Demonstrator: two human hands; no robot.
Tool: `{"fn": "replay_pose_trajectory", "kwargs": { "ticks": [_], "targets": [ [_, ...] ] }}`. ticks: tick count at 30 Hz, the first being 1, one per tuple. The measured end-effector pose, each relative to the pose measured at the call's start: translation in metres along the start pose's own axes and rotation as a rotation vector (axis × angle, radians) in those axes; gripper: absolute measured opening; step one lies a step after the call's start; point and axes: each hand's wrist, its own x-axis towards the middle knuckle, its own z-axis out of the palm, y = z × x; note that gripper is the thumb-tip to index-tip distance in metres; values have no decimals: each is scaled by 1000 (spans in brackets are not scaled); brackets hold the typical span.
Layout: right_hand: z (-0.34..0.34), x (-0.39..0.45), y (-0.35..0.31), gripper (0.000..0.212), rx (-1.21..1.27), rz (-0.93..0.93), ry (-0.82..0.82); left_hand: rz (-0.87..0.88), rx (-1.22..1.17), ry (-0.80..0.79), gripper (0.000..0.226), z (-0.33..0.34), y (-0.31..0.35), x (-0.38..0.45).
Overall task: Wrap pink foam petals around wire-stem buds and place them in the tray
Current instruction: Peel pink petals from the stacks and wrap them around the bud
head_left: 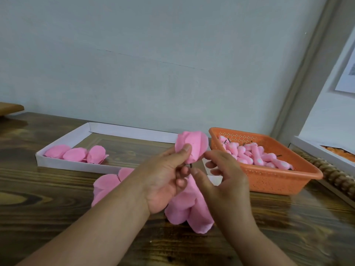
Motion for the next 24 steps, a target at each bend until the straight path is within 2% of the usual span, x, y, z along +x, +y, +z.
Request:
{"fn": "replay_pose_trajectory", "kwargs": {
  "ticks": [2,7,11,14,17,20,24],
  "targets": [
    [3,-1,0,31,-57,-91,46,-8,0,-1,34,1,-2,1],
    [8,0,-2,24,-114,-210,139,-10,-99,-59,48,2,-7,4],
    [13,1,-5,22,-200,-270,204,2,-70,-77,37,0,-11,5],
    [15,1,-6,13,-339,-365,264,-9,-41,-51,22,0,-14,5],
    [16,2,-4,7,-425,-414,290,-8,-65,-48,19,0,-16,4],
    [15,4,-4,4,-329,-364,285,6,-78,-105,22,1,-16,5],
    [14,1,-13,4,-15,-260,205,5,-112,-230,16,2,-15,2]
  ]
}}
